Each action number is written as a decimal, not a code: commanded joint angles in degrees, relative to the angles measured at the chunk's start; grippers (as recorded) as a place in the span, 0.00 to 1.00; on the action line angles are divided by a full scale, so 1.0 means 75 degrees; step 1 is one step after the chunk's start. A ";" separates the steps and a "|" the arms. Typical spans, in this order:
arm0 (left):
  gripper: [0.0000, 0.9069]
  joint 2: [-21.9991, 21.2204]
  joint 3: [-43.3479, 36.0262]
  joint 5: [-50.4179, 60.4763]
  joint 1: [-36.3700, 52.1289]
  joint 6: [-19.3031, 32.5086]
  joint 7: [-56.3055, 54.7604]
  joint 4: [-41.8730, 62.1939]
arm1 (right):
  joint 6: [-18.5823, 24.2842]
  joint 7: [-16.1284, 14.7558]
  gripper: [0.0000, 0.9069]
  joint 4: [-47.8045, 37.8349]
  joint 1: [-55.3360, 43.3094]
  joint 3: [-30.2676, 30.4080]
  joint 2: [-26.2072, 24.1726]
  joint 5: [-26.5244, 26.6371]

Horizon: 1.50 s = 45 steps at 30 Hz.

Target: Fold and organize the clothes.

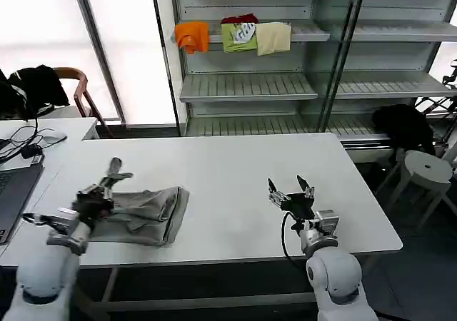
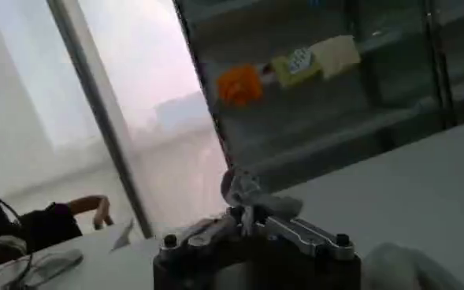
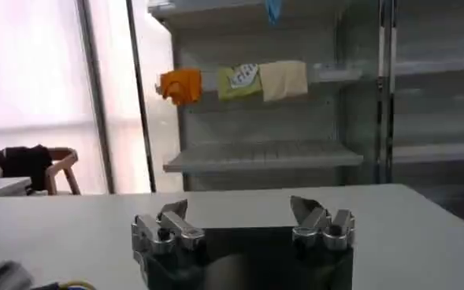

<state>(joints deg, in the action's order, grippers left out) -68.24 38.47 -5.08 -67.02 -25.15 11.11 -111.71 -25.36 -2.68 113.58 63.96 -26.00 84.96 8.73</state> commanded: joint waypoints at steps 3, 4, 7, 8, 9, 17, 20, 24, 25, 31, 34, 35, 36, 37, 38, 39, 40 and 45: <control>0.01 -0.0921 -0.1710 0.0332 -0.0042 -0.0625 -0.0497 -0.0123 | 0.0028 0.0001 1.00 -0.0092 0.0008 -0.0031 0.0035 -0.0003; 0.01 -0.0926 -0.1715 0.0363 -0.0040 -0.0621 -0.0506 -0.0097 | 0.0032 0.0002 1.00 -0.0111 0.0004 -0.0023 0.0049 -0.0006; 0.02 -0.0970 -0.1724 0.0383 -0.0017 -0.0605 -0.0592 0.0114 | 0.0045 0.0002 1.00 -0.0190 -0.0021 0.0012 0.0108 -0.0029; 0.02 -0.0999 -0.1718 0.0380 -0.0008 -0.0604 -0.0622 0.0222 | 0.0046 0.0000 1.00 -0.0224 -0.0030 0.0026 0.0131 -0.0040; 0.10 -0.1014 -0.1714 0.0380 -0.0015 -0.0603 -0.0614 0.0259 | 0.0046 0.0003 1.00 -0.0258 -0.0043 0.0040 0.0155 -0.0058; 1.00 -0.1201 -0.1998 0.0149 -0.0052 -0.0602 -0.0735 0.0346 | 0.0057 -0.0006 1.00 -0.0439 -0.0148 0.0114 0.0250 -0.0150; 1.00 -0.1266 -0.2183 0.0140 -0.0021 -0.0654 -0.0793 0.0377 | 0.0065 -0.0015 1.00 -0.0475 -0.0161 0.0125 0.0273 -0.0184; 1.00 -0.1398 -0.2283 0.0060 0.0047 -0.0756 -0.0874 0.0542 | 0.0076 -0.0012 1.00 -0.0508 -0.0162 0.0109 0.0260 -0.0197; 1.00 -0.1435 -0.2289 0.0042 0.0071 -0.0761 -0.0891 0.0610 | 0.0083 -0.0012 1.00 -0.0513 -0.0156 0.0092 0.0248 -0.0196; 1.00 -0.1503 -0.2254 -0.0350 0.0118 -0.0773 -0.0953 0.0780 | 0.0096 -0.0002 1.00 -0.0554 -0.0139 0.0068 0.0217 -0.0201; 1.00 -0.1492 -0.2113 -0.0754 0.0081 -0.0734 -0.0890 0.0624 | 0.0096 0.0001 1.00 -0.0565 -0.0153 0.0079 0.0230 -0.0219; 1.00 -0.1477 -0.2070 -0.0931 0.0063 -0.0698 -0.0855 0.0508 | 0.0095 0.0003 1.00 -0.0567 -0.0157 0.0085 0.0234 -0.0225; 1.00 -0.1432 -0.1984 -0.1204 0.0017 -0.0660 -0.0778 0.0364 | 0.0094 0.0007 1.00 -0.0570 -0.0170 0.0092 0.0237 -0.0231; 1.00 -0.1357 -0.1793 -0.1503 -0.0056 -0.0421 -0.0580 0.0118 | 0.0089 0.0011 1.00 -0.0570 -0.0182 0.0104 0.0245 -0.0243; 1.00 -0.1309 -0.1663 -0.1708 -0.0096 -0.0381 -0.0533 -0.0043 | 0.0084 0.0013 1.00 -0.0566 -0.0192 0.0105 0.0248 -0.0245; 1.00 -0.1196 -0.1386 -0.2123 -0.0179 -0.0295 -0.0406 -0.0363 | 0.0075 0.0020 1.00 -0.0556 -0.0208 0.0118 0.0253 -0.0254; 1.00 -0.1119 -0.1156 -0.2481 -0.0209 -0.0272 -0.0347 -0.0628 | 0.0069 0.0026 1.00 -0.0550 -0.0217 0.0121 0.0257 -0.0255; 1.00 -0.0572 0.0855 -0.2766 -0.0064 0.0157 -0.0030 -0.0545 | 0.0043 0.0032 1.00 -0.0554 -0.0235 0.0129 0.0257 -0.0274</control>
<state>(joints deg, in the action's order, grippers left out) -76.55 28.61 -16.30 -67.55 -27.80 7.55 -112.17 -24.94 -2.46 109.40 62.23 -25.04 86.87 6.65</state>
